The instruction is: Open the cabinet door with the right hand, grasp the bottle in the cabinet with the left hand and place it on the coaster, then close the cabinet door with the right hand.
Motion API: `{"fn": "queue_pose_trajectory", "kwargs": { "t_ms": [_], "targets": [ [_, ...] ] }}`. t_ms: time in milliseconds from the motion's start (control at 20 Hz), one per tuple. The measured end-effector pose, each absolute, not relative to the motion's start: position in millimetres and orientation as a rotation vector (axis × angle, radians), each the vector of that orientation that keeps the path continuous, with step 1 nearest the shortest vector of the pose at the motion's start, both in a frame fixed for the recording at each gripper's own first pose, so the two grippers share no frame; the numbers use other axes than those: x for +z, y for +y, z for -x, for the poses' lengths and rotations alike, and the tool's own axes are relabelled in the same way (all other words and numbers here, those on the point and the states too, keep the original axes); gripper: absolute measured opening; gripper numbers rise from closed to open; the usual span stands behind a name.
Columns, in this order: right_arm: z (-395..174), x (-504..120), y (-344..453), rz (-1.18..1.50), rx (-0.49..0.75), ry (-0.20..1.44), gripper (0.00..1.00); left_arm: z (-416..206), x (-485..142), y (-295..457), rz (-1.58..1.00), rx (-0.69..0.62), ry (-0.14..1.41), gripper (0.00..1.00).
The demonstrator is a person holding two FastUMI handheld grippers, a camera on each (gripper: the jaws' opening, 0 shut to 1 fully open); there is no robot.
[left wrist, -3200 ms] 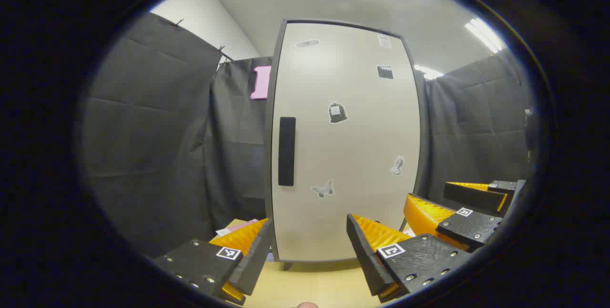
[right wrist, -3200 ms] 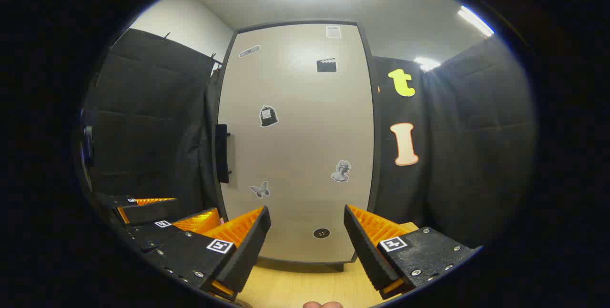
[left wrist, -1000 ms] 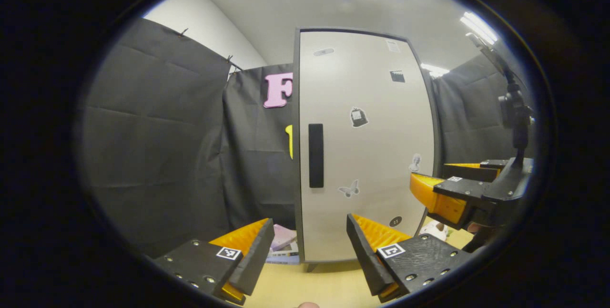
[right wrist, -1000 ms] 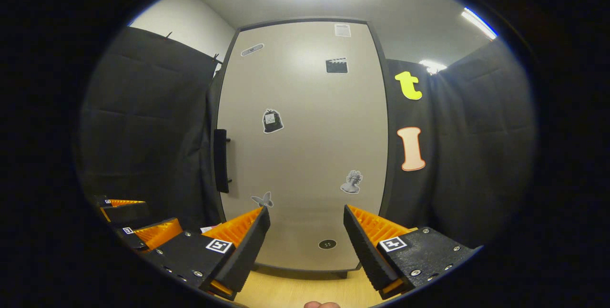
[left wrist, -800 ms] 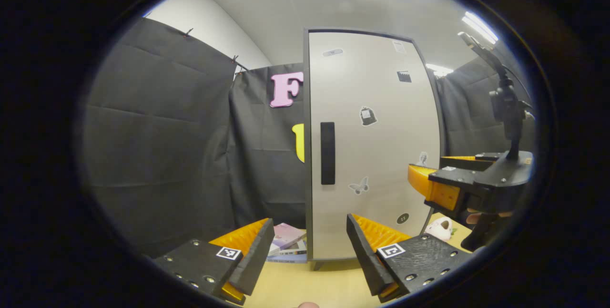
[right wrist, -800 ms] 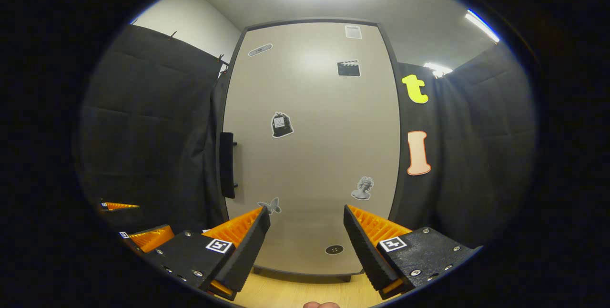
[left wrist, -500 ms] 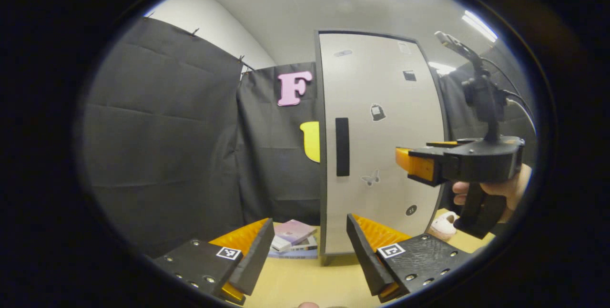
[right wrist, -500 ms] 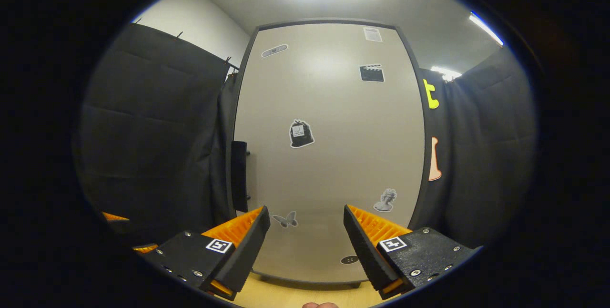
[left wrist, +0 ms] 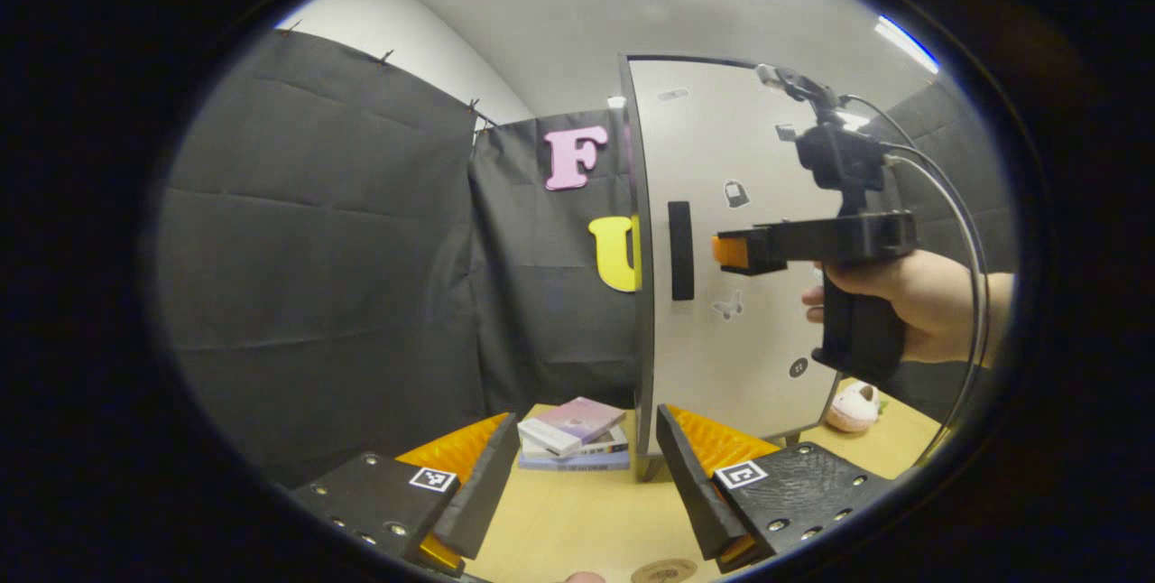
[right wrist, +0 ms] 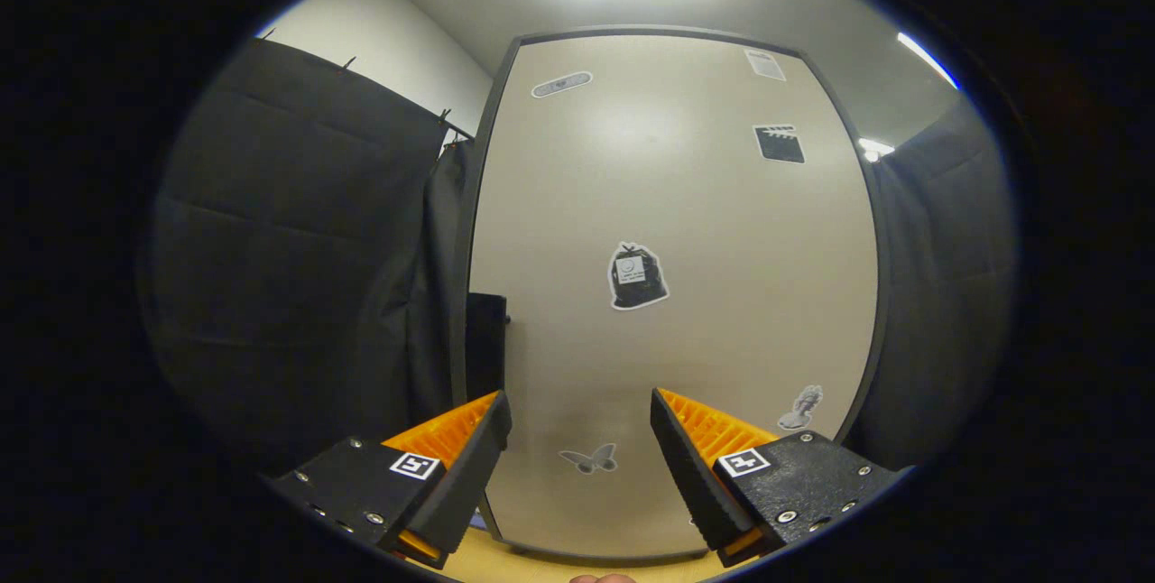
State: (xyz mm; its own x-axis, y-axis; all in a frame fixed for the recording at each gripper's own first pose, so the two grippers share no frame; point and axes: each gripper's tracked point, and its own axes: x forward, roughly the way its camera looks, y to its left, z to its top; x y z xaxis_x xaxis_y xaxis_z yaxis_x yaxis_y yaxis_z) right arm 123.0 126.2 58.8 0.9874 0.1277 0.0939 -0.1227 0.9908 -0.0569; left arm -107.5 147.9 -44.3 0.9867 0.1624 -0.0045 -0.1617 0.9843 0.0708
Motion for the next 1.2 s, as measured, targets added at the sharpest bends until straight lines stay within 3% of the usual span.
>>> {"fn": "queue_pose_trajectory", "kwargs": {
  "t_ms": [450, 500, 550, 600, 650, 700, 750, 800, 850, 900, 1200],
  "targets": [
    [-167, 38, 183, 0.108, 0.144, -0.054, 0.95, 129, -84, 162, -0.033, 0.184, 0.084, 0.88],
    [-171, 39, 183, 0.123, 0.129, -0.050, 0.92, 128, -86, 163, -0.032, 0.185, 0.089, 0.94],
    [-175, 40, 185, 0.133, 0.127, -0.040, 0.89, 127, -89, 165, -0.031, 0.186, 0.098, 0.94],
    [-175, 42, 183, 0.130, 0.112, -0.039, 0.81, 130, -90, 164, -0.026, 0.187, 0.101, 0.94],
    [-177, 48, 188, 0.114, 0.123, -0.052, 0.75, 129, -91, 164, -0.013, 0.190, 0.102, 0.88],
    [-178, 51, 193, 0.106, 0.145, -0.058, 0.61, 127, -93, 164, 0.003, 0.189, 0.105, 0.88],
    [-177, 51, 191, 0.098, 0.134, -0.037, 0.51, 125, -93, 164, 0.016, 0.189, 0.107, 0.81],
    [-179, 49, 190, 0.079, 0.135, -0.026, 0.36, 125, -93, 166, 0.021, 0.191, 0.109, 0.94],
    [-178, 48, 190, 0.068, 0.147, -0.017, 0.34, 124, -94, 168, 0.020, 0.194, 0.109, 0.94],
    [-178, 49, 191, 0.057, 0.163, -0.016, 0.30, 124, -93, 168, 0.014, 0.198, 0.106, 0.88],
    [-169, 48, 193, 0.075, 0.255, -0.009, 0.18, 122, -82, 170, -0.012, 0.206, 0.072, 0.88]
  ]
}}
